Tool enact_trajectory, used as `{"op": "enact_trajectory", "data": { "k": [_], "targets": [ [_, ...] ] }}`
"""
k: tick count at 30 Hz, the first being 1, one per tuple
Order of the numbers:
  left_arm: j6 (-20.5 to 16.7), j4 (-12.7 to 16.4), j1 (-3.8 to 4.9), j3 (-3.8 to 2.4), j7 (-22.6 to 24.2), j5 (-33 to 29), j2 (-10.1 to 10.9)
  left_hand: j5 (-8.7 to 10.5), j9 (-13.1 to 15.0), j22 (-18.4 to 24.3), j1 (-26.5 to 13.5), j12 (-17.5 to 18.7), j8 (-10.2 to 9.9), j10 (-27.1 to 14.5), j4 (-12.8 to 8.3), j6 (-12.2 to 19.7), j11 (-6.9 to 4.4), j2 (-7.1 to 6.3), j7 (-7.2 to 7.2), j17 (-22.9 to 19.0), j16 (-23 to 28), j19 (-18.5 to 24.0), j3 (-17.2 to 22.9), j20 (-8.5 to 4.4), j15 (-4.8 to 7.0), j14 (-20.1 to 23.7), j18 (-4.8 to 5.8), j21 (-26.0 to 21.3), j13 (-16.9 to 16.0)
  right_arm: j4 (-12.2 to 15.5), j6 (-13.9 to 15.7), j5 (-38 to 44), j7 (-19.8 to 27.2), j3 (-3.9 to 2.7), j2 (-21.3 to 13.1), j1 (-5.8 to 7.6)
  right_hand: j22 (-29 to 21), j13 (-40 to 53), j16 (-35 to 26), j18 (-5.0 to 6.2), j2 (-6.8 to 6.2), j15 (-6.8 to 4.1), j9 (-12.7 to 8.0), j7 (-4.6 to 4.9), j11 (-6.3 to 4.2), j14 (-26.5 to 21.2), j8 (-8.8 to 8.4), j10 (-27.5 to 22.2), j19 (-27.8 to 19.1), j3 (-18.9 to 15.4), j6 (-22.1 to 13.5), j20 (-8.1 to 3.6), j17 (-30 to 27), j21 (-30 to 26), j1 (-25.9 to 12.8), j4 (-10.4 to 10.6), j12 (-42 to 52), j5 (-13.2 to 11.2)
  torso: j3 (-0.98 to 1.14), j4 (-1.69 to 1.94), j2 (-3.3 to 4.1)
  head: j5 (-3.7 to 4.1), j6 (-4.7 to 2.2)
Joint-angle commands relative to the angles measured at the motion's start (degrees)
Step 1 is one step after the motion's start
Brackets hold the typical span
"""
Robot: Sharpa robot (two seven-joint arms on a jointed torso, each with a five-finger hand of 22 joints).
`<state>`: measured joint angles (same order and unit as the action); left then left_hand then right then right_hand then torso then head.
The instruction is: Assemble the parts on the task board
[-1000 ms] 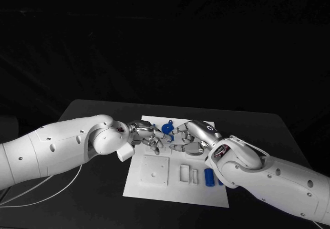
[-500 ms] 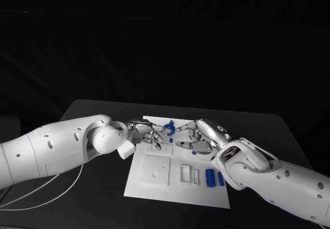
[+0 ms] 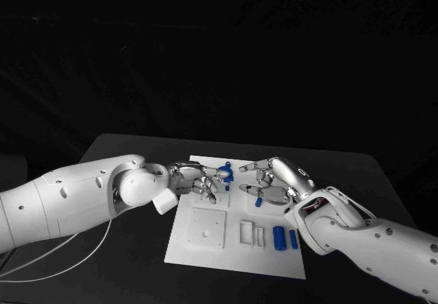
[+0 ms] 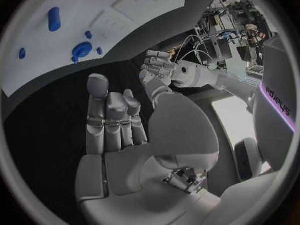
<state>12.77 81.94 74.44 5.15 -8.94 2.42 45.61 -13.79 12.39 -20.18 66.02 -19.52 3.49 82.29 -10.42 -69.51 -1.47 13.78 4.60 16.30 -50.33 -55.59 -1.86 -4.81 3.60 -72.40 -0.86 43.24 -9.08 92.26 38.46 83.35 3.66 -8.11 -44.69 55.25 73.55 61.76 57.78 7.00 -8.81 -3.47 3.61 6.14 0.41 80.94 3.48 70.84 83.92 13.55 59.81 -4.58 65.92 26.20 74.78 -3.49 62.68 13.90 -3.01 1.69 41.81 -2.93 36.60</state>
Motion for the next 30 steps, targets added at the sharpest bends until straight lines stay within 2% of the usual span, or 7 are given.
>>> {"op": "enact_trajectory", "data": {
  "k": [1,7,10,12,15,20,30],
  "targets": [
    [8.3,0.4,0.05,-0.02,3.9,-2.6,0.2,3.50,10.0,0.3,1.6,-0.1,0.3,-0.8,0.2,-2.7,0.11,1.71,-3.46,-0.2,0.4,0.3,-0.9,0.50,-0.06,0.7,0.86,-0.6,-0.1,0.1,2.5,-7.0,5.3,-0.13,-0.5,-0.07,0.1,0.0,-0.2,0.52,0.36,0.16,-0.1,0.14,-0.08,-0.3,0.06,-0.3,2.5,0.2,0.2,0.25,0.0,0.0,0.0,0.0,0.0,0.4,-0.03,-0.06,0.01,-0.03,-0.14],
    [13.2,0.7,0.03,-0.02,7.5,-3.5,0.7,5.37,10.0,0.8,3.8,-0.2,0.3,-1.3,1.5,-2.3,0.27,2.12,-3.32,-0.5,0.7,0.3,-2.3,0.66,-0.21,1.0,0.86,-1.1,-0.2,0.0,1.9,-12.3,7.0,-0.33,-1.2,-0.19,0.4,0.0,0.0,0.51,0.71,0.17,-0.1,0.13,-0.08,-0.3,0.05,-0.3,2.5,-0.1,0.2,0.25,0.1,0.2,-0.5,-0.8,0.1,1.2,0.00,-0.08,0.00,-0.14,-0.63],
    [15.8,1.0,0.01,-0.02,9.0,-4.0,1.1,6.07,10.0,0.9,4.3,-0.1,0.3,-1.6,1.7,-2.0,0.40,2.21,-3.23,-0.5,0.8,0.5,-2.4,0.82,-0.35,1.3,0.86,-1.4,-0.1,-0.1,1.2,-13.7,8.0,-0.39,-1.5,-0.31,0.3,0.0,-0.1,0.51,0.79,0.20,-0.1,0.14,-0.05,-0.4,0.07,-0.4,2.4,-1.6,0.2,0.27,0.1,0.0,-0.8,-1.0,0.1,3.9,-0.01,-0.05,-0.01,-0.13,-1.01],
    [17.5,1.2,0.00,-0.02,9.8,-4.5,1.3,7.51,10.0,1.0,4.5,0.0,0.3,-1.8,2.0,-1.9,0.48,2.34,-3.19,-0.6,0.9,0.6,-2.4,0.91,-0.43,1.5,0.86,-1.5,-0.1,0.0,0.9,-14.3,8.3,-0.42,-1.8,-0.38,0.4,0.0,-0.2,0.50,1.85,0.19,-0.1,0.14,-0.07,-0.5,0.05,-0.5,2.4,-2.8,0.3,0.27,0.0,0.0,-0.2,-1.6,0.1,4.1,-0.02,-0.04,-0.03,-0.14,-1.04],
    [19.3,1.3,-0.01,-0.03,10.6,-5.1,1.6,9.78,10.1,1.3,5.1,0.1,0.3,-2.0,2.6,-1.8,0.59,2.37,-3.15,-0.7,1.1,0.7,-2.3,1.04,-0.54,1.8,0.86,-1.8,0.0,-0.1,0.6,-15.0,8.4,-0.45,-2.2,-0.50,0.5,-0.1,-0.2,0.50,2.20,0.12,-0.1,0.17,-0.11,-0.5,0.05,-0.6,2.4,0.2,0.5,0.23,0.0,-0.2,0.1,-2.9,0.0,3.5,-0.01,0.00,-0.05,-0.13,-0.99],
    [20.5,1.4,-0.01,-0.03,11.0,-5.3,1.8,9.46,10.3,1.4,5.6,0.1,0.3,-1.9,2.8,-1.7,0.58,2.27,-3.11,-0.7,1.2,0.6,-2.3,1.04,-0.55,1.7,0.86,-2.0,0.0,0.0,0.2,-15.6,8.6,-0.46,-2.5,-0.66,0.8,-0.1,-0.2,0.48,2.03,0.12,-0.1,0.14,-0.16,-0.5,0.05,-0.6,2.4,2.3,0.7,0.20,0.0,-0.3,-1.0,-4.2,0.1,3.4,0.03,-0.05,-0.03,-0.12,-0.92],
    [20.7,1.4,-0.02,-0.03,11.3,-4.4,2.0,8.41,10.4,1.5,5.9,0.2,0.3,-1.9,2.5,-1.7,0.55,2.13,-3.12,-0.7,1.1,0.5,-2.2,1.00,-0.52,1.7,0.86,-2.0,0.1,0.6,-0.3,-16.6,10.4,-0.47,-3.0,-1.10,0.9,0.0,0.0,0.45,2.14,0.08,-0.1,0.03,-0.20,-0.5,0.05,-0.5,2.5,1.9,1.2,0.18,0.1,-0.1,-1.3,-4.2,0.2,3.4,0.03,0.01,0.00,-0.03,-0.95]
  ]
}}
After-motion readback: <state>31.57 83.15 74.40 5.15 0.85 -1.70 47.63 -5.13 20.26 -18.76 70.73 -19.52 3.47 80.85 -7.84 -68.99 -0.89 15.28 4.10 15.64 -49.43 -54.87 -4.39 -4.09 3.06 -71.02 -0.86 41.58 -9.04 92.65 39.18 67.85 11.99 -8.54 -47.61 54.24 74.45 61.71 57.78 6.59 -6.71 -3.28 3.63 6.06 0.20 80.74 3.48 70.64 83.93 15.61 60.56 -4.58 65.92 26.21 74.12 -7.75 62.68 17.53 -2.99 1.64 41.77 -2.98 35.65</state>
